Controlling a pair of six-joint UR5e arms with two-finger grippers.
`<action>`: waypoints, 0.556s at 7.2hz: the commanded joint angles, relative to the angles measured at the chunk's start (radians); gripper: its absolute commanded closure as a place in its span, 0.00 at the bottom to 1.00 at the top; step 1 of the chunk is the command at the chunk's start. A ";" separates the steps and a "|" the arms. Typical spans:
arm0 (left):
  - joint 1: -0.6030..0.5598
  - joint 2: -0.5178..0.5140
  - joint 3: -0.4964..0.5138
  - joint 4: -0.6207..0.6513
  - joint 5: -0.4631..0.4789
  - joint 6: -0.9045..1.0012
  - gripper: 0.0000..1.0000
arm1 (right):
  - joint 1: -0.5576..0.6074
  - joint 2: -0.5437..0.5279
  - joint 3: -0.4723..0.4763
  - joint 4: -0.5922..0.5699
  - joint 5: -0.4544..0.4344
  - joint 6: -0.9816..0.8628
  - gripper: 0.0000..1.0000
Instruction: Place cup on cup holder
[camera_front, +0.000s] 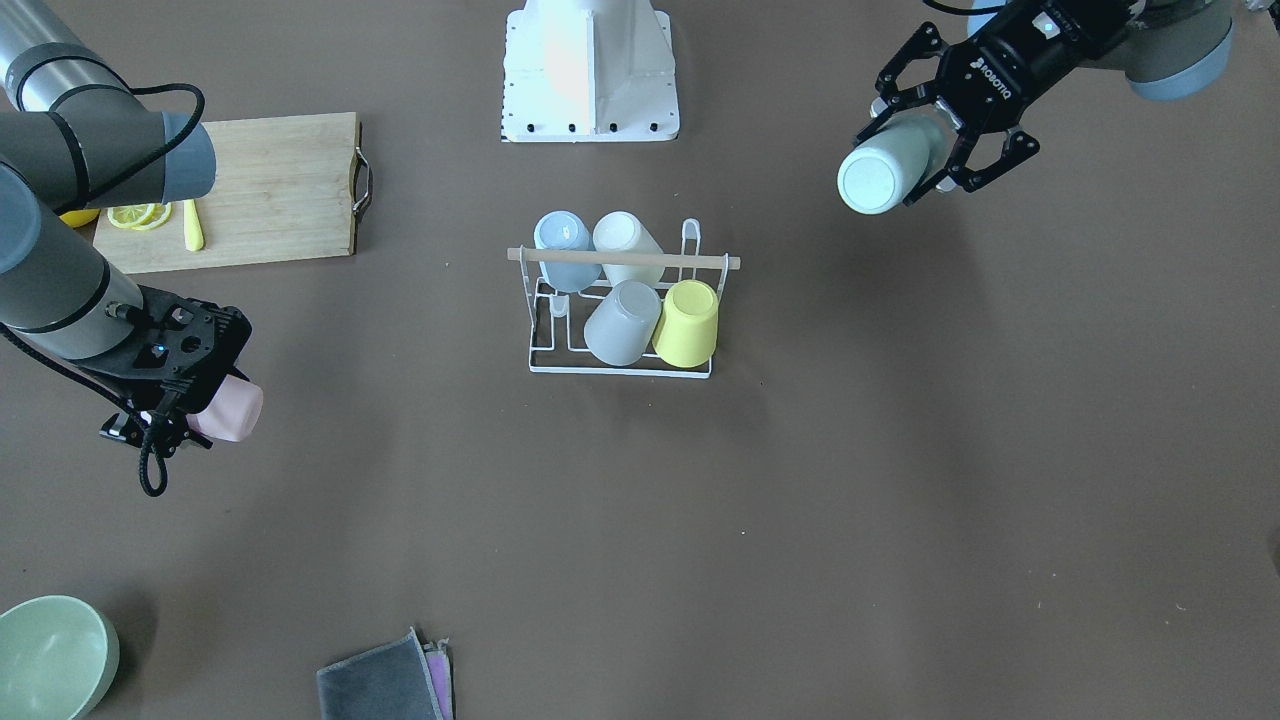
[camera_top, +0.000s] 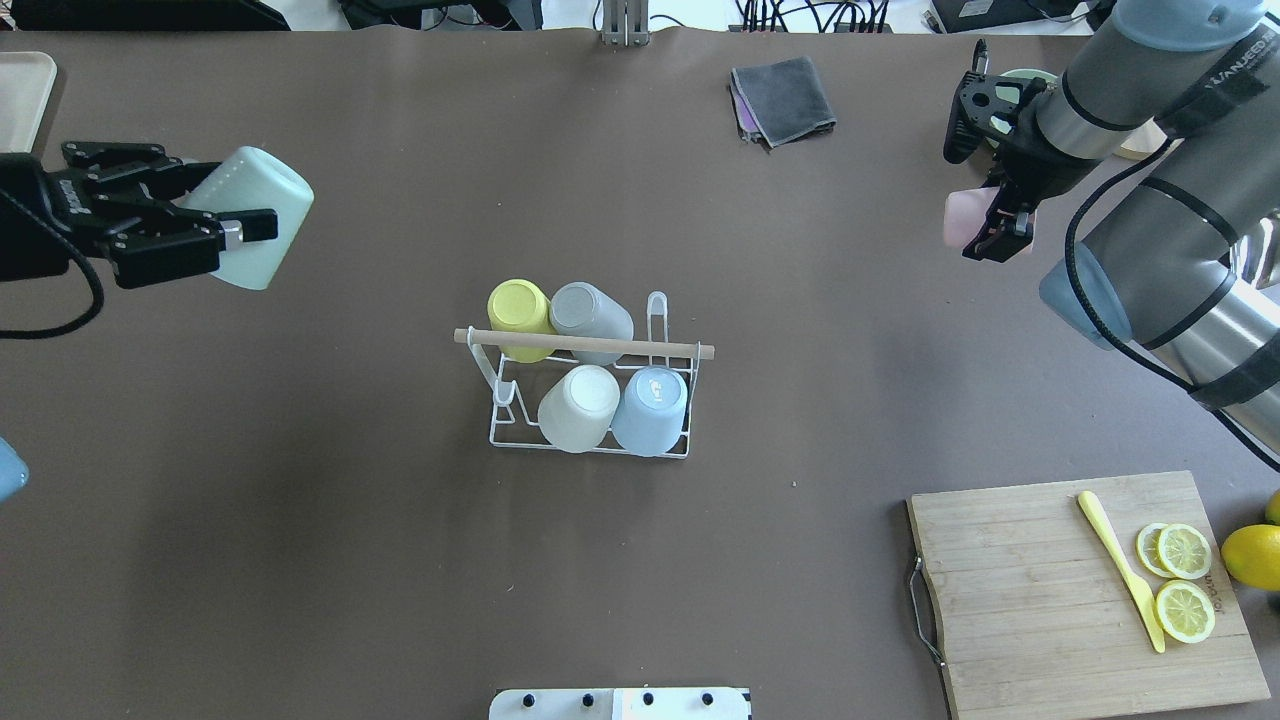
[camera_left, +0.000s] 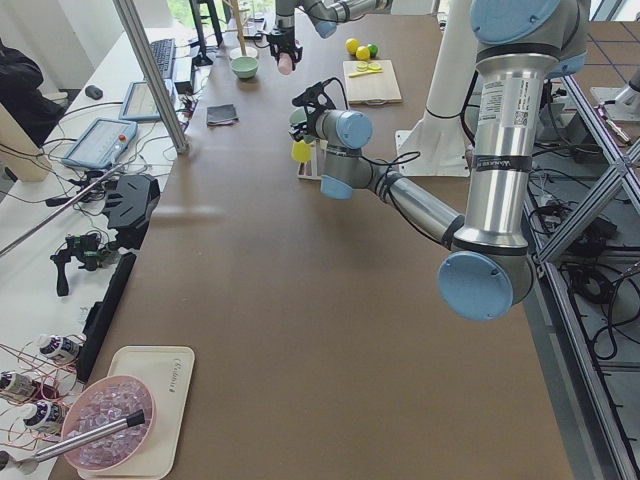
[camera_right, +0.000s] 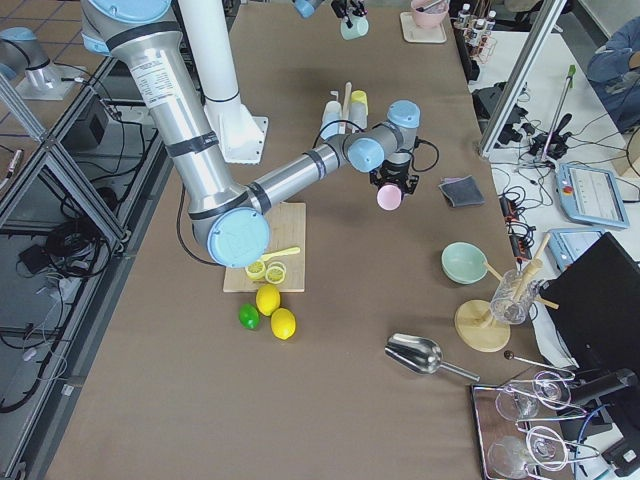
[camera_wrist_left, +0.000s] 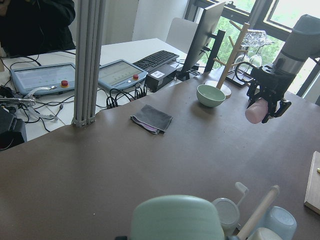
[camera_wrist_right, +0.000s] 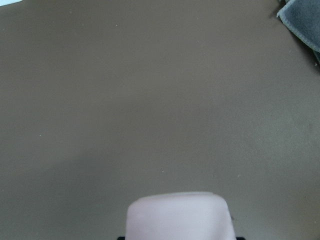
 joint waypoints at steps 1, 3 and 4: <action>0.139 -0.016 -0.014 -0.012 0.252 0.017 1.00 | -0.011 0.004 -0.080 0.195 0.026 0.087 1.00; 0.416 -0.009 -0.043 -0.047 0.635 0.107 1.00 | -0.022 0.042 -0.116 0.197 0.034 0.085 1.00; 0.580 -0.009 -0.031 -0.104 0.851 0.144 1.00 | -0.028 0.087 -0.142 0.193 0.037 0.077 1.00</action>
